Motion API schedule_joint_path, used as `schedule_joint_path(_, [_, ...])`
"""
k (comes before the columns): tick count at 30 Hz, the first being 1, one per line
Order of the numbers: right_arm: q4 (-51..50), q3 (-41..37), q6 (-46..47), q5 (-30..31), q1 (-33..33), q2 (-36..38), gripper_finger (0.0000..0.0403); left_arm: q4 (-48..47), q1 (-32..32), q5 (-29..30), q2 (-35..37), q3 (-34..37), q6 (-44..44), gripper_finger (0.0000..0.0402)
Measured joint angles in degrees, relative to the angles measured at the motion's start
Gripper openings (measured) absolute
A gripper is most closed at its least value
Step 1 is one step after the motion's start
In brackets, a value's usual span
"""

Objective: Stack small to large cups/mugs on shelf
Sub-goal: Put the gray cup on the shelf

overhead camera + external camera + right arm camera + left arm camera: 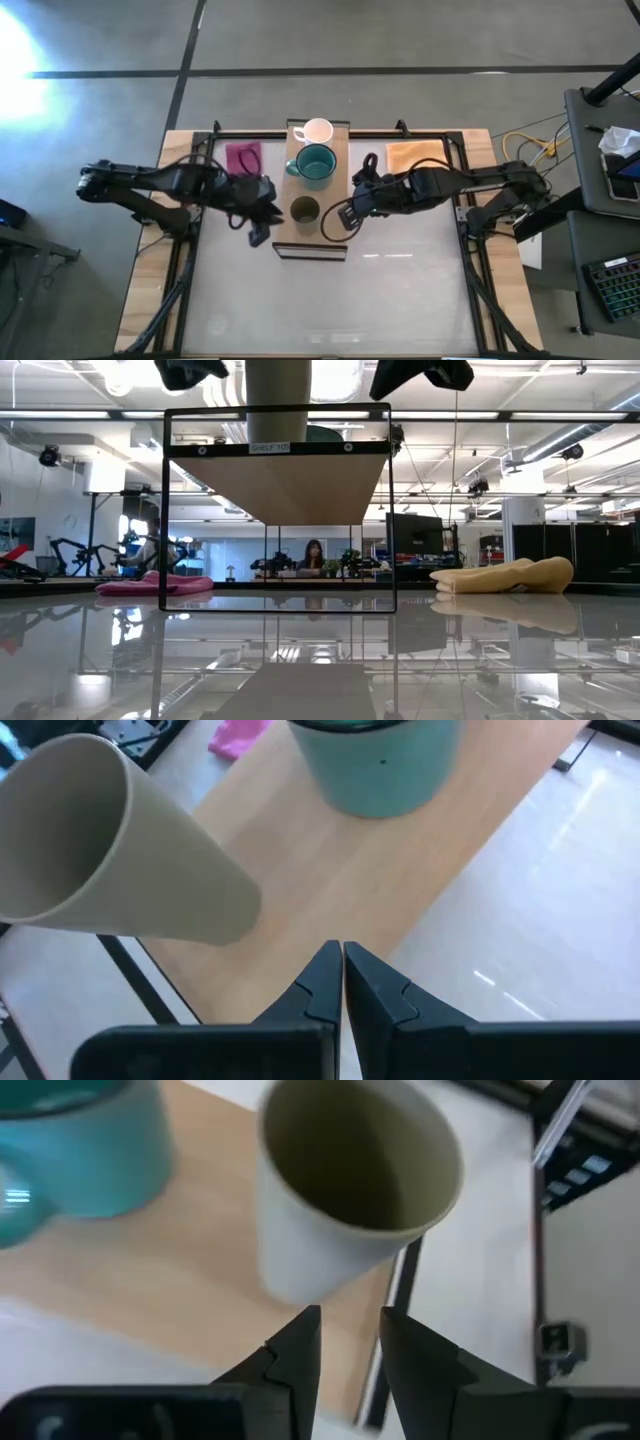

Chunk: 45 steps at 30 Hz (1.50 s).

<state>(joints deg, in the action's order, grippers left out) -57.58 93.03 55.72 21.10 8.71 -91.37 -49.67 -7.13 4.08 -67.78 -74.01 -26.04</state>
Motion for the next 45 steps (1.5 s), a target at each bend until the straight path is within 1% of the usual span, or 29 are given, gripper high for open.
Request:
schedule_joint_path(5, [3.0,-1.5,0.9,-0.1,0.0,-0.3,0.0009,9.9,-1.4,0.0,-0.8,5.3,-3.6,0.0091])
schedule_joint_path(8, [4.7,-1.5,0.6,-0.3,0.0,-0.5,0.0009,12.6,-1.5,0.4,-2.3,6.3,-3.7,0.0091])
schedule_joint_path(12, [6.2,-1.5,-0.1,-0.5,0.0,-0.3,0.0009,13.9,-1.5,0.5,-3.7,6.5,-3.7,0.0091])
schedule_joint_path(16, [6.1,-1.5,-0.1,-0.5,0.0,-0.1,0.0009,14.3,-1.5,1.1,-5.2,6.7,-3.6,0.0091])
schedule_joint_path(19, [6.4,-1.5,-0.1,-3.0,0.0,-0.1,0.0009,14.7,-1.4,2.2,-5.6,6.7,-3.6,0.0091])
schedule_joint_path(22, [9.0,-1.5,-0.2,-5.7,0.1,-0.9,0.0009,14.7,-1.2,2.5,-5.5,6.8,-3.6,0.0091])
schedule_joint_path(27, [13.4,-1.5,-0.7,-7.9,0.3,-2.7,0.0009,14.8,-0.6,3.9,-5.1,6.5,-3.6,0.0091])
schedule_joint_path(34, [13.8,-1.5,-0.9,-8.1,0.3,-4.3,0.0009,14.6,-0.4,4.0,-4.6,6.7,-3.6,0.0091])
schedule_joint_path(45, [14.9,-1.5,-0.9,-7.6,0.0,-4.4,0.0009,14.3,0.6,5.5,-4.6,6.7,-3.0,0.0091])
